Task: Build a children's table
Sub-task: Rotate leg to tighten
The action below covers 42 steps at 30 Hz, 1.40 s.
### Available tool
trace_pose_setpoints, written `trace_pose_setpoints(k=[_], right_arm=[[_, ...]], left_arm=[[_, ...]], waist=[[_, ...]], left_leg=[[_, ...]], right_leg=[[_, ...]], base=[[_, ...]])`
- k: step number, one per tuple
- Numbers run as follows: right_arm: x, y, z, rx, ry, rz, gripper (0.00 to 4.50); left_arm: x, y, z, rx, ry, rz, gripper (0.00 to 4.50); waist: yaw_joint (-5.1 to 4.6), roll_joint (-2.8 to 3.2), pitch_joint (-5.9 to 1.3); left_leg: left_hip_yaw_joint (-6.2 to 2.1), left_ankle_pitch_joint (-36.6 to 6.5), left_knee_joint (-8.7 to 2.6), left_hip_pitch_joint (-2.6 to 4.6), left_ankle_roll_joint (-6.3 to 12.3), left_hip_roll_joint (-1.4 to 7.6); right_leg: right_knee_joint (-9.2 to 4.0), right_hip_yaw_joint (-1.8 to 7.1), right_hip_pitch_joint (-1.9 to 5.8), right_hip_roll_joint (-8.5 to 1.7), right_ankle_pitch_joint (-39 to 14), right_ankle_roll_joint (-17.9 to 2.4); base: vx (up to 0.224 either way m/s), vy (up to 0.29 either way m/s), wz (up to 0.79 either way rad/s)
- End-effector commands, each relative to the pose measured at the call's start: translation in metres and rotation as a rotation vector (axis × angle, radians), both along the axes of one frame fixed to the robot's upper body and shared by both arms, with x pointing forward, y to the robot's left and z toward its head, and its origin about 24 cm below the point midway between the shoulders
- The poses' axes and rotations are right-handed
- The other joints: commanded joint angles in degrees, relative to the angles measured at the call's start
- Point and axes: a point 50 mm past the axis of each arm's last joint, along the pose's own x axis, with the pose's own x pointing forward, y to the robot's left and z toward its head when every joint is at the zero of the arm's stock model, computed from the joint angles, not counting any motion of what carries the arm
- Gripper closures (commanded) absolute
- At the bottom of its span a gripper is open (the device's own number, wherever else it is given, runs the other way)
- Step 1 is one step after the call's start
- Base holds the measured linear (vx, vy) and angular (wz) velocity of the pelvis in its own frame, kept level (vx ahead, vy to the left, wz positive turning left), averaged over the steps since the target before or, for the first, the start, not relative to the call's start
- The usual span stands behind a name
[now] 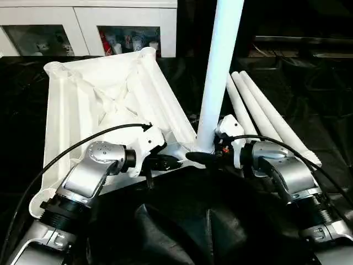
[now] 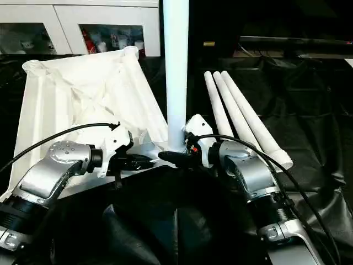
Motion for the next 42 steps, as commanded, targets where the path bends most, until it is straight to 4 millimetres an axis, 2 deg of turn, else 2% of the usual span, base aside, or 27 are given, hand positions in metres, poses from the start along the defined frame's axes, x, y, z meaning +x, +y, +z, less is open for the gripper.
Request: trace_pose_setpoints(k=[1, 2, 3, 4, 5, 6, 7, 9, 10, 12, 14, 17, 18, 21, 23, 24, 26, 27, 29, 32, 35, 39, 42], right_arm=[[0.011, -0.004, -0.008, -0.004, -0.001, -0.204, 1.65], [0.012, -0.004, -0.009, -0.003, 0.000, -0.222, 1.66], [0.017, -0.004, -0.015, 0.003, 0.007, -0.329, 1.67], [0.018, -0.004, -0.016, 0.005, 0.009, -0.347, 1.68], [0.024, -0.001, -0.022, 0.024, 0.032, -0.454, 1.69], [0.027, 0.003, -0.025, 0.041, 0.045, -0.530, 1.69], [0.029, 0.009, -0.028, 0.052, 0.059, -0.577, 1.69], [0.033, 0.024, -0.030, 0.070, 0.069, -0.636, 1.69], [0.034, 0.031, -0.030, 0.075, 0.074, -0.653, 1.69], [0.036, 0.044, -0.029, 0.077, 0.063, -0.662, 1.69], [0.037, 0.061, -0.027, 0.117, 0.076, -0.623, 1.14], [0.038, 0.070, -0.023, 0.142, 0.073, -0.601, 0.94], [0.040, 0.070, -0.021, 0.136, 0.054, -0.607, 0.80], [0.043, 0.063, -0.017, 0.113, 0.014, -0.615, 0.56], [0.045, 0.055, -0.016, 0.090, -0.012, -0.597, 0.56], [0.045, 0.053, -0.016, 0.084, -0.020, -0.589, 0.56], [0.045, 0.039, -0.012, 0.065, -0.051, -0.533, 0.56], [0.044, 0.036, -0.010, 0.060, -0.058, -0.511, 0.56], [0.044, 0.033, -0.009, 0.055, -0.063, -0.494, 0.56], [0.039, 0.022, -0.005, 0.017, -0.086, -0.386, 0.56], [0.028, 0.008, -0.001, -0.010, -0.069, -0.230, 0.56], [0.018, -0.002, 0.001, -0.018, -0.044, -0.117, 0.56], [0.016, -0.004, 0.002, -0.018, -0.035, -0.094, 0.56]], left_arm=[[-0.004, -0.019, 0.006, -0.078, -0.004, -0.068, 4.50], [-0.003, -0.019, 0.006, -0.079, -0.005, -0.058, 4.50], [0.003, -0.023, 0.006, -0.081, -0.011, 0.004, 4.50], [0.005, -0.024, 0.006, -0.080, -0.013, 0.016, 4.50], [0.013, -0.029, 0.005, -0.071, -0.025, 0.094, 4.50], [0.018, -0.033, 0.004, -0.063, -0.031, 0.156, 4.50], [0.022, -0.036, 0.004, -0.057, -0.035, 0.197, 4.50], [0.033, -0.044, 0.004, -0.060, -0.039, 0.310, 4.50], [0.037, -0.048, 0.005, -0.063, -0.039, 0.355, 4.50], [0.041, -0.056, 0.007, -0.069, -0.048, 0.403, 4.50], [0.044, -0.065, 0.010, -0.090, -0.056, 0.428, 4.50], [0.041, -0.073, 0.012, -0.106, -0.072, 0.386, 4.50], [0.039, -0.074, 0.013, -0.112, -0.082, 0.356, 4.50], [0.035, -0.071, 0.013, -0.119, -0.089, 0.298, 4.50], [0.031, -0.066, 0.011, -0.115, -0.084, 0.262, 4.50], [0.029, -0.065, 0.010, -0.113, -0.083, 0.251, 4.50], [0.024, -0.053, 0.007, -0.101, -0.074, 0.202, 4.50], [0.022, -0.049, 0.006, -0.097, -0.074, 0.187, 4.50], [0.021, -0.047, 0.006, -0.094, -0.071, 0.178, 4.50], [0.017, -0.036, 0.004, -0.082, -0.064, 0.130, 4.50], [0.006, -0.026, 0.008, -0.101, -0.051, 0.012, 4.50], [-0.003, -0.022, 0.010, -0.109, -0.017, -0.075, 4.50], [-0.006, -0.021, 0.010, -0.107, -0.009, -0.098, 4.50]], waist=[[-0.18, -0.32, -4.43], [-0.27, -0.33, -4.44], [-0.58, -0.27, -4.44], [-0.87, -0.35, -4.45], [-0.88, -0.06, -4.47], [-1.12, -0.14, -4.42], [-1.35, -0.08, -4.31], [-1.31, -0.19, -4.30], [-1.28, 0.06, -4.35], [-1.27, -0.06, -4.43], [-1.17, -0.13, -4.61], [-1.00, -0.16, -4.71], [-0.92, -0.46, -4.76], [-0.93, -0.42, -4.72], [-1.01, -0.36, -4.65], [-0.94, -0.33, -4.61], [-0.80, -0.21, -4.44], [-0.95, -0.19, -4.43], [-0.93, -0.16, -4.49], [-0.80, 0.03, -4.45], [-0.52, -0.09, -4.50], [-0.16, -0.08, -4.58], [0.09, -0.11, -4.61]], left_leg=[[-1.84, -17.0, -4.18, 2.01, 0.64, 3.61], [-1.84, -16.9, -4.19, 1.96, 0.41, 3.59], [-1.90, -17.4, -4.22, 1.95, -0.10, 3.55], [-2.07, -17.7, -4.29, 1.75, -0.62, 3.50], [-2.12, -18.2, -4.29, 1.85, -0.88, 3.51], [-2.07, -19.8, -4.24, 2.19, -1.34, 3.41], [-2.05, -20.4, -4.26, 2.07, -1.64, 3.35], [-2.15, -21.2, -4.18, 2.28, -1.89, 3.24], [-2.12, -21.5, -4.20, 2.49, -1.90, 3.33], [-2.06, -20.7, -4.23, 2.31, -1.70, 3.28], [-1.87, -19.5, -4.06, 2.15, -0.83, 3.18], [-1.87, -17.2, -4.04, 1.73, 0.70, 3.18], [-1.78, -16.3, -3.93, 1.81, 1.38, 3.22], [-1.70, -15.2, -3.90, 1.70, 2.14, 3.23], [-1.78, -15.5, -4.02, 1.61, 2.18, 3.30], [-1.73, -16.3, -4.00, 1.85, 2.00, 3.38], [-1.84, -17.1, -4.14, 1.89, 1.52, 3.46], [-1.77, -17.0, -4.15, 1.77, 1.54, 3.43], [-1.67, -17.3, -4.11, 2.08, 1.42, 3.45], [-1.78, -17.2, -4.29, 1.97, 1.23, 3.56], [-1.68, -17.0, -4.23, 2.12, 1.78, 3.68], [-1.54, -15.3, -4.06, 2.16, 2.47, 3.80], [-1.54, -15.7, -4.07, 2.21, 2.20, 3.79]], right_leg=[[-3.61, 2.24, 1.94, -3.06, -19.0, -12.1], [-3.59, 2.20, 1.97, -3.06, -19.2, -12.1], [-3.66, 2.21, 1.87, -3.08, -19.9, -12.0], [-3.60, 2.09, 2.12, -3.10, -20.2, -11.8], [-3.62, 2.06, 2.06, -3.13, -20.5, -11.8], [-3.88, 2.06, 1.72, -2.98, -21.5, -11.8], [-3.97, 2.13, 1.63, -3.04, -22.4, -11.6], [-4.36, 2.03, 1.62, -3.16, -24.0, -10.9], [-4.43, 2.09, 1.42, -3.08, -23.6, -10.7], [-4.34, 2.02, 1.60, -2.93, -21.7, -10.8], [-4.17, 2.01, 1.83, -2.90, -19.0, -11.2], [-3.85, 1.92, 2.25, -2.91, -16.2, -11.7], [-3.70, 1.93, 2.23, -2.92, -15.3, -12.0], [-3.62, 1.88, 2.29, -2.91, -14.8, -12.5], [-3.64, 1.83, 2.36, -2.93, -15.6, -12.3], [-3.79, 1.85, 2.21, -2.98, -16.5, -12.3], [-3.88, 1.77, 2.36, -2.90, -17.8, -11.7], [-3.83, 1.87, 2.29, -2.93, -17.7, -11.6], [-3.92, 1.95, 2.02, -2.85, -18.0, -11.7], [-3.63, 1.92, 2.18, -2.72, -16.8, -12.0], [-3.56, 2.03, 2.19, -2.74, -15.5, -12.4], [-3.28, 2.14, 2.25, -2.84, -13.9, -13.6], [-3.34, 2.14, 2.23, -2.88, -15.3, -13.6]], base=[[0.000, 0.000, 0.00], [0.000, 0.000, 0.00], [0.000, 0.000, 0.00], [0.000, 0.000, 0.00], [0.000, 0.000, 0.00], [0.000, 0.000, 0.00], [0.000, 0.000, 0.00], [0.000, 0.000, 0.00], [0.000, 0.000, 0.00], [0.000, 0.000, 0.00], [0.000, 0.000, 0.00], [0.000, 0.000, 0.00], [0.000, 0.000, 0.00], [0.000, 0.000, 0.00], [0.000, 0.000, 0.00], [0.000, 0.000, 0.00], [0.000, 0.000, 0.00], [0.000, 0.000, 0.00], [0.000, 0.000, 0.00], [0.000, 0.000, 0.00], [0.000, 0.000, 0.00], [0.000, 0.000, 0.00], [0.000, 0.000, 0.00]])
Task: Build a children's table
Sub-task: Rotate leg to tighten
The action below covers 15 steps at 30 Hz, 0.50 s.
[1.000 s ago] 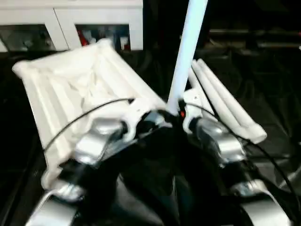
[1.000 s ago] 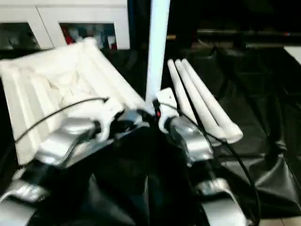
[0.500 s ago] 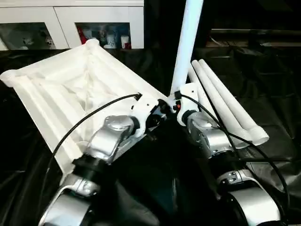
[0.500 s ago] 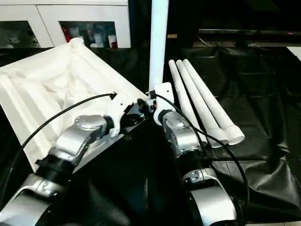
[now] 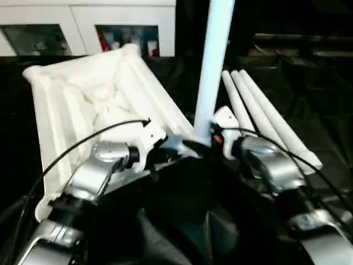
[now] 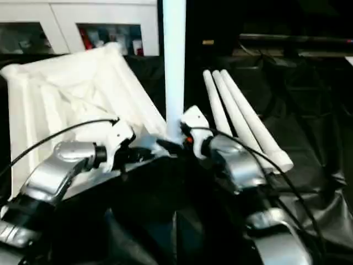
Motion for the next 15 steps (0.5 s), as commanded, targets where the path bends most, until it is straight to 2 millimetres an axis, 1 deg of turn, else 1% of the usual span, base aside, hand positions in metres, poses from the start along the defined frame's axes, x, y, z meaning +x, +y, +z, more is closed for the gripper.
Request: trace_pose_setpoints(k=[1, 5, 6, 7, 8, 9, 11, 13, 14, 15], right_arm=[[0.000, -0.008, 0.004, -0.013, -0.002, -0.011, 0.83], [-0.003, -0.008, 0.005, -0.006, 0.011, 0.011, 0.94], [-0.003, -0.007, 0.005, -0.004, 0.014, 0.016, 1.18], [-0.005, -0.006, 0.004, 0.000, 0.020, 0.027, 1.26], [-0.005, -0.004, 0.004, 0.002, 0.024, 0.031, 1.26], [-0.006, -0.003, 0.003, 0.004, 0.031, 0.038, 1.34], [-0.008, -0.001, 0.000, 0.003, 0.036, 0.038, 1.53], [-0.004, 0.002, -0.004, 0.003, 0.034, -0.023, 1.63], [-0.001, 0.002, -0.006, 0.005, 0.029, -0.080, 1.66], [0.006, 0.003, -0.010, 0.025, 0.031, -0.222, 1.69]], left_arm=[[-0.012, -0.019, 0.011, -0.086, -0.006, -0.181, 4.50], [-0.014, -0.017, 0.010, -0.085, 0.002, -0.196, 4.50], [-0.014, -0.017, 0.010, -0.085, 0.002, -0.197, 4.50], [-0.014, -0.017, 0.009, -0.083, 0.003, -0.199, 4.50], [-0.014, -0.017, 0.009, -0.081, 0.003, -0.195, 4.50], [-0.014, -0.018, 0.009, -0.080, 0.002, -0.192, 4.50], [-0.014, -0.018, 0.009, -0.079, -0.001, -0.183, 4.50], [-0.010, -0.018, 0.008, -0.080, -0.008, -0.140, 4.50], [-0.008, -0.018, 0.008, -0.078, -0.010, -0.109, 4.50], [0.000, -0.021, 0.006, -0.067, -0.014, -0.020, 4.50]], waist=[[-0.14, -0.18, -4.60], [0.09, -0.06, -4.62], [0.09, -0.10, -4.67], [0.05, -0.43, -4.82], [0.09, -0.34, -4.79], [0.00, -0.55, -4.81], [0.04, -0.50, -4.92], [0.03, -0.48, -4.96], [-0.05, -0.36, -4.99], [-0.22, -0.38, -4.97]], left_leg=[[-1.61, -15.9, -3.84, 2.22, 2.12, 3.71], [-1.65, -17.1, -3.93, 2.46, 1.18, 3.76], [-1.70, -17.1, -3.95, 2.40, 0.91, 3.74], [-1.69, -16.6, -3.90, 2.31, 0.99, 3.70], [-1.74, -16.4, -3.94, 2.27, 1.03, 3.72], [-1.67, -16.1, -3.88, 2.24, 1.16, 3.71], [-1.66, -15.5, -3.77, 2.23, 1.28, 3.68], [-1.64, -14.9, -3.70, 2.16, 1.43, 3.63], [-1.64, -14.2, -3.66, 2.06, 1.45, 3.58], [-1.63, -14.3, -3.68, 2.05, 1.25, 3.52]], right_leg=[[-3.35, 2.26, 2.26, -2.94, -16.0, -13.5], [-3.55, 2.29, 2.10, -2.91, -17.8, -12.8], [-3.45, 2.27, 2.14, -2.90, -17.7, -12.6], [-3.36, 2.25, 2.30, -2.91, -17.3, -12.6], [-3.30, 2.23, 2.29, -2.93, -17.4, -12.6], [-3.34, 2.26, 2.25, -2.93, -17.4, -12.5], [-3.31, 2.28, 2.30, -3.05, -17.4, -12.5], [-3.27, 2.29, 2.31, -3.04, -16.9, -12.5], [-3.17, 2.30, 2.31, -3.05, -16.4, -12.6], [-3.24, 2.25, 2.24, -2.97, -16.6, -12.6]], base=[[0.000, 0.000, 0.00], [0.000, 0.000, 0.00], [0.000, 0.000, 0.00], [0.000, 0.000, 0.00], [0.000, 0.000, 0.00], [0.000, 0.000, 0.00], [0.000, 0.000, 0.00], [0.000, 0.000, 0.00], [0.000, 0.000, 0.00], [0.000, 0.000, 0.00]])
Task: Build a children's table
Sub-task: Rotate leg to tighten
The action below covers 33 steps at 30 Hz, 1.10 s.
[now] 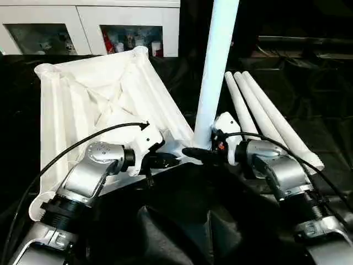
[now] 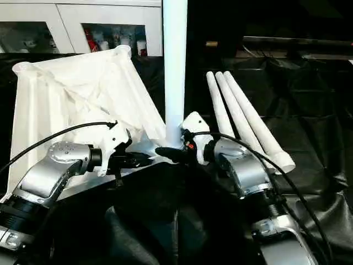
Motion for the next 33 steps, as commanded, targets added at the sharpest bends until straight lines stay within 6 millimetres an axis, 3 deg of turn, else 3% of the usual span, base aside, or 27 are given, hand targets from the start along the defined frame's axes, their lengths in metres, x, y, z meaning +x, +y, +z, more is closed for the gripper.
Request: trace_pose_setpoints(k=[1, 5, 11, 12, 17, 20, 26, 27, 28, 29, 31, 33], right_arm=[[0.014, -0.005, -0.009, 0.004, 0.016, -0.272, 1.71], [0.023, -0.004, -0.020, 0.043, 0.085, -0.526, 1.72], [0.025, 0.021, -0.026, 0.042, 0.087, -0.600, 1.73], [0.025, 0.027, -0.025, 0.057, 0.088, -0.587, 1.17], [0.026, 0.038, -0.019, 0.089, 0.080, -0.559, 0.82], [0.028, 0.033, -0.014, 0.076, 0.031, -0.568, 0.55], [0.018, 0.015, -0.005, 0.044, -0.049, -0.530, 0.55], [0.015, 0.011, -0.004, 0.040, -0.059, -0.516, 0.53], [0.009, 0.006, -0.003, 0.036, -0.071, -0.500, 0.53], [0.004, 0.001, -0.002, 0.030, -0.082, -0.481, 0.53], [-0.002, -0.005, -0.001, 0.019, -0.095, -0.459, 0.51], [-0.005, -0.010, 0.000, 0.016, -0.098, -0.455, 0.51]], left_arm=[[0.004, -0.025, 0.006, -0.071, -0.019, 0.015, 4.50], [0.019, -0.033, 0.006, -0.073, -0.014, 0.205, 4.50], [0.030, -0.056, 0.014, -0.135, -0.026, 0.322, 4.50], [0.029, -0.061, 0.015, -0.144, -0.032, 0.304, 4.50], [0.023, -0.067, 0.014, -0.128, -0.064, 0.230, 4.50], [0.020, -0.064, 0.011, -0.109, -0.074, 0.200, 4.50], [0.016, -0.055, 0.008, -0.082, -0.108, 0.167, 4.50], [0.016, -0.052, 0.007, -0.076, -0.111, 0.166, 4.22], [0.015, -0.049, 0.006, -0.075, -0.104, 0.165, 4.22], [0.014, -0.046, 0.005, -0.077, -0.092, 0.160, 4.22], [0.013, -0.043, 0.002, -0.066, -0.085, 0.158, 3.86], [0.013, -0.041, 0.001, -0.056, -0.087, 0.164, 3.83]], waist=[[-0.47, -0.41, -4.88], [-1.34, -0.28, -4.89], [-1.15, -0.43, -5.15], [-1.11, -0.50, -5.22], [-1.02, -0.50, -5.24], [-0.99, -0.45, -5.19], [-0.85, -0.42, -5.04], [-0.50, -0.26, -5.01], [-0.57, -0.16, -5.06], [-0.40, 0.32, -5.00], [-0.41, 0.35, -5.18], [-0.49, 0.11, -5.02]], left_leg=[[-1.66, -14.8, -3.76, 2.06, 0.76, 3.44], [-1.83, -17.1, -3.78, 2.03, -0.55, 3.29], [-1.71, -15.5, -3.55, 2.08, 0.31, 3.14], [-1.73, -14.7, -3.52, 1.85, 0.70, 3.15], [-1.63, -13.1, -3.40, 1.76, 2.49, 3.15], [-1.71, -13.6, -3.51, 1.82, 2.33, 3.23], [-1.74, -14.7, -3.68, 1.79, 1.54, 3.16], [-1.64, -15.2, -3.74, 2.18, 1.41, 3.39], [-1.65, -15.3, -3.70, 2.21, 1.38, 3.32], [-1.77, -15.7, -3.89, 1.99, 1.16, 3.33], [-1.90, -16.0, -3.88, 1.93, 0.70, 3.34], [-1.83, -16.6, -3.87, 1.86, 0.84, 3.27]], right_leg=[[-3.51, 2.24, 2.10, -2.96, -17.4, -12.6], [-3.67, 2.17, 2.11, -2.97, -19.4, -12.1], [-3.75, 2.07, 2.15, -2.87, -17.1, -11.7], [-3.57, 2.05, 2.39, -2.87, -15.9, -11.8], [-3.35, 1.98, 2.51, -2.83, -13.7, -12.2], [-3.39, 1.92, 2.48, -2.81, -14.3, -12.1], [-3.61, 1.97, 2.49, -2.70, -16.9, -10.5], [-3.82, 2.08, 2.19, -2.63, -16.9, -9.8], [-3.73, 2.11, 2.14, -2.59, -16.7, -10.0], [-3.79, 2.05, 2.37, -2.56, -16.3, -9.9], [-3.44, 2.00, 2.51, -2.56, -14.8, -10.3], [-3.67, 2.03, 2.42, -2.66, -15.4, -10.7]], base=[[0.000, 0.000, 0.00], [0.000, 0.000, 0.00], [0.000, 0.000, 0.00], [0.000, 0.000, 0.00], [0.000, 0.000, 0.00], [0.000, 0.000, 0.00], [0.000, 0.000, 0.00], [0.000, 0.000, 0.00], [0.000, 0.000, 0.00], [0.000, 0.000, 0.00], [0.000, 0.000, 0.00], [0.000, 0.000, 0.00]])
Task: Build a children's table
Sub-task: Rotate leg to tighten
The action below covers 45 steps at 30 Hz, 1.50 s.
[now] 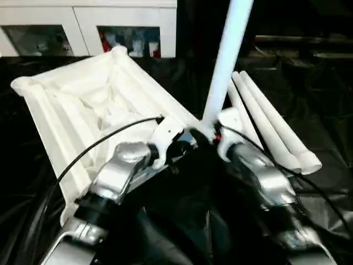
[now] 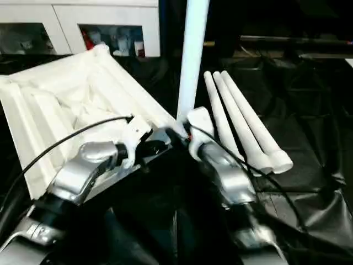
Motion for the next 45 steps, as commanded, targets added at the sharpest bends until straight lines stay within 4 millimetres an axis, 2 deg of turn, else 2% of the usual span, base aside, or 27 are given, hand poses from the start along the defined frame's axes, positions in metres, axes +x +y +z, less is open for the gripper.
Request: trace_pose_setpoints(k=[1, 2, 3, 4, 7, 9, 10, 11, 12, 15, 17, 19, 20, 21, 22, 24, 26, 27, 29, 30, 32, 34, 40, 42, 43, 44, 45], right_arm=[[-0.004, -0.004, 0.006, 0.003, -0.015, 0.021, 0.51], [-0.005, -0.005, 0.006, 0.003, -0.015, 0.022, 0.51], [-0.008, -0.008, 0.008, 0.002, -0.016, 0.026, 0.51], [-0.011, -0.013, 0.011, -0.001, -0.018, 0.035, 0.51], [-0.015, -0.021, 0.016, -0.009, -0.028, 0.054, 0.51], [-0.019, -0.024, 0.021, -0.012, -0.033, 0.093, 0.51], [-0.020, -0.025, 0.022, -0.015, -0.033, 0.101, 0.51], [-0.021, -0.026, 0.023, -0.018, -0.034, 0.107, 0.51], [-0.024, -0.030, 0.025, -0.030, -0.034, 0.134, 0.51], [-0.029, -0.034, 0.028, -0.035, -0.024, 0.179, 0.51], [-0.032, -0.034, 0.029, -0.029, -0.013, 0.202, 0.51], [-0.039, -0.033, 0.030, -0.032, 0.009, 0.257, 0.51], [-0.043, -0.031, 0.030, -0.037, 0.024, 0.288, 0.51], [-0.045, -0.030, 0.030, -0.040, 0.032, 0.304, 0.51], [-0.048, -0.029, 0.028, -0.046, 0.042, 0.315, 0.51], [-0.049, -0.029, 0.027, -0.050, 0.049, 0.322, 0.51], [-0.049, -0.028, 0.020, -0.060, 0.079, 0.270, 0.51], [-0.048, -0.028, 0.018, -0.063, 0.085, 0.257, 0.51], [-0.047, -0.026, 0.012, -0.081, 0.109, 0.221, 0.51], [-0.047, -0.025, 0.010, -0.083, 0.124, 0.216, 0.51], [-0.048, -0.022, 0.007, -0.093, 0.141, 0.222, 0.51], [-0.048, -0.015, 0.003, -0.109, 0.177, 0.223, 0.51], [-0.039, -0.011, -0.002, -0.105, 0.202, 0.162, 0.51], [-0.038, -0.009, -0.003, -0.094, 0.215, 0.151, 0.81], [-0.037, -0.009, -0.004, -0.095, 0.217, 0.146, 0.88], [-0.036, -0.008, -0.004, -0.097, 0.219, 0.143, 0.88], [-0.036, -0.007, -0.004, -0.095, 0.223, 0.146, 0.98]], left_arm=[[-0.001, -0.001, 0.003, -0.008, -0.021, -0.021, 3.83], [-0.001, 0.000, 0.003, -0.008, -0.021, -0.021, 3.76], [-0.001, 0.001, 0.004, -0.007, -0.026, -0.018, 3.46], [-0.001, 0.003, 0.005, -0.012, -0.027, -0.014, 3.40], [0.002, 0.007, 0.007, -0.023, -0.023, 0.016, 3.40], [0.003, 0.010, 0.010, -0.030, -0.028, 0.019, 3.02], [0.003, 0.012, 0.011, -0.032, -0.028, 0.021, 2.98], [0.003, 0.013, 0.012, -0.029, -0.028, 0.026, 2.98], [0.005, 0.021, 0.014, -0.013, -0.030, 0.044, 3.01], [0.011, 0.036, 0.018, 0.004, -0.042, 0.088, 2.56], [0.014, 0.043, 0.022, 0.012, -0.050, 0.114, 2.54], [0.020, 0.059, 0.029, 0.028, -0.064, 0.179, 2.21], [0.023, 0.069, 0.033, 0.042, -0.072, 0.216, 2.21], [0.024, 0.075, 0.035, 0.051, -0.076, 0.241, 2.08], [0.028, 0.084, 0.037, 0.074, -0.088, 0.295, 2.01], [0.030, 0.090, 0.038, 0.088, -0.096, 0.331, 1.77], [0.037, 0.112, 0.042, 0.177, -0.144, 0.466, 1.62], [0.038, 0.115, 0.043, 0.193, -0.153, 0.486, 1.45], [0.041, 0.127, 0.045, 0.238, -0.170, 0.550, 1.45], [0.041, 0.131, 0.046, 0.251, -0.174, 0.570, 1.45], [0.042, 0.139, 0.046, 0.290, -0.187, 0.601, 1.45], [0.040, 0.152, 0.042, 0.368, -0.186, 0.623, 1.45], [0.040, 0.158, 0.035, 0.456, -0.177, 0.589, 1.45], [0.040, 0.160, 0.034, 0.474, -0.172, 0.588, 1.71], [0.041, 0.162, 0.035, 0.479, -0.173, 0.591, 1.83], [0.041, 0.163, 0.035, 0.484, -0.175, 0.593, 1.83], [0.042, 0.164, 0.036, 0.494, -0.173, 0.597, 1.92]], waist=[[0.09, 0.02, -4.93], [0.11, 0.03, -4.97], [0.09, -0.01, -4.95], [0.20, 0.09, -4.99], [0.28, -0.05, -4.93], [0.41, 0.32, -4.94], [0.27, 0.09, -4.83], [0.30, 0.09, -4.90], [0.28, 0.32, -4.86], [0.29, 0.35, -4.87], [0.28, 0.36, -4.89], [0.36, 0.53, -4.94], [0.50, 0.95, -4.75], [0.50, 0.93, -4.80], [0.52, 1.19, -4.74], [0.44, 0.97, -4.80], [0.49, 0.80, -4.69], [0.50, 0.92, -4.69], [0.43, 0.78, -4.76], [0.49, 0.95, -4.79], [0.53, 0.82, -4.77], [0.60, 1.11, -4.83], [0.84, 1.39, -4.77], [1.01, 1.33, -4.77], [0.99, 1.39, -4.78], [0.94, 1.01, -4.95], [1.03, 1.24, -4.89]], left_leg=[[-1.83, -16.8, -3.97, 1.92, 0.89, 3.25], [-1.82, -16.8, -3.90, 1.97, 0.96, 3.26], [-1.88, -16.6, -3.96, 1.84, 1.01, 3.26], [-1.87, -16.9, -3.94, 2.04, 0.98, 3.29], [-1.88, -17.0, -3.96, 1.96, 1.01, 3.29], [-1.91, -17.4, -3.91, 2.07, 1.07, 3.27], [-1.95, -17.5, -3.98, 1.80, 1.04, 3.22], [-1.94, -17.5, -3.93, 1.85, 1.04, 3.19], [-1.93, -17.9, -3.93, 1.98, 0.87, 3.24], [-2.04, -18.0, -3.93, 1.99, 0.90, 3.22], [-1.98, -18.1, -3.90, 2.14, 0.93, 3.24], [-2.04, -18.2, -3.89, 2.17, 0.90, 3.23], [-2.08, -18.8, -4.02, 2.30, 0.69, 3.28], [-2.17, -18.7, -3.99, 2.15, 0.53, 3.22], [-2.18, -19.0, -4.01, 2.21, 0.30, 3.18], [-2.19, -19.4, -3.94, 2.26, 0.04, 3.14], [-2.13, -19.0, -3.89, 2.16, 0.07, 3.07], [-2.16, -19.1, -3.90, 2.20, -0.06, 3.04], [-2.29, -18.9, -3.99, 2.13, -0.40, 3.05], [-2.27, -19.2, -3.98, 2.33, -0.76, 3.09], [-2.31, -19.1, -4.00, 2.36, -0.87, 3.19], [-2.34, -19.2, -4.02, 2.30, -1.04, 3.09], [-2.39, -20.4, -4.17, 2.48, -2.38, 3.15], [-2.34, -20.7, -4.15, 2.62, -2.66, 3.17], [-2.44, -20.3, -4.26, 2.40, -2.77, 3.15], [-2.36, -20.0, -4.23, 2.41, -2.76, 3.13], [-2.36, -20.0, -4.19, 2.51, -2.76, 3.09]], right_leg=[[-3.74, 2.06, 2.37, -2.71, -15.9, -10.7], [-3.71, 2.10, 2.35, -2.75, -16.2, -10.8], [-3.70, 2.04, 2.47, -2.70, -16.5, -10.7], [-3.72, 2.05, 2.35, -2.67, -16.7, -10.6], [-3.71, 2.03, 2.45, -2.66, -16.2, -10.6], [-3.75, 2.03, 2.37, -2.70, -16.7, -10.6], [-3.80, 1.98, 2.45, -2.72, -17.2, -10.4], [-3.83, 1.96, 2.49, -2.77, -17.4, -10.4], [-3.93, 1.96, 2.32, -2.73, -17.5, -10.6], [-3.78, 1.90, 2.46, -2.61, -17.3, -10.5], [-3.79, 1.90, 2.32, -2.53, -17.0, -10.7], [-3.67, 1.86, 2.41, -2.49, -16.4, -11.0], [-3.77, 1.87, 2.25, -2.37, -16.3, -10.8], [-3.49, 1.84, 2.46, -2.45, -15.6, -10.8], [-3.56, 1.81, 2.30, -2.50, -15.8, -11.0], [-3.57, 1.81, 2.33, -2.50, -16.2, -11.1], [-3.59, 1.87, 2.17, -2.46, -16.4, -10.8], [-3.64, 1.86, 2.11, -2.46, -16.9, -10.5], [-3.69, 1.82, 2.18, -2.50, -17.8, -9.9], [-3.74, 1.83, 2.03, -2.56, -18.0, -9.9], [-3.63, 1.89, 2.02, -2.59, -17.3, -10.2], [-3.48, 1.87, 1.97, -2.49, -16.5, -10.0], [-3.43, 1.97, 1.73, -2.65, -15.6, -10.5], [-3.36, 2.03, 1.72, -2.66, -15.1, -10.5], [-3.21, 1.99, 1.94, -2.68, -14.7, -10.5], [-3.15, 1.95, 1.99, -2.62, -14.5, -10.5], [-3.18, 2.00, 1.87, -2.68, -14.6, -10.4]], base=[[0.000, 0.000, 0.00], [0.000, 0.000, 0.00], [0.000, 0.000, 0.00], [0.000, 0.000, 0.00], [0.000, 0.000, 0.00], [0.000, 0.000, 0.00], [0.000, 0.000, 0.00], [0.000, 0.000, 0.00], [0.000, 0.000, 0.00], [0.000, 0.000, 0.00], [0.000, 0.000, 0.00], [0.000, 0.000, 0.00], [0.000, 0.000, 0.00], [0.000, 0.000, 0.00], [0.000, 0.000, 0.00], [0.000, 0.000, 0.00], [0.000, 0.000, 0.00], [0.000, 0.000, 0.00], [0.000, 0.000, 0.00], [0.000, 0.000, 0.00], [0.000, 0.000, 0.00], [0.000, 0.000, 0.00], [0.000, 0.000, 0.00], [0.000, 0.000, 0.00], [0.000, 0.000, 0.00], [0.000, 0.000, 0.00], [0.000, 0.000, 0.00]])
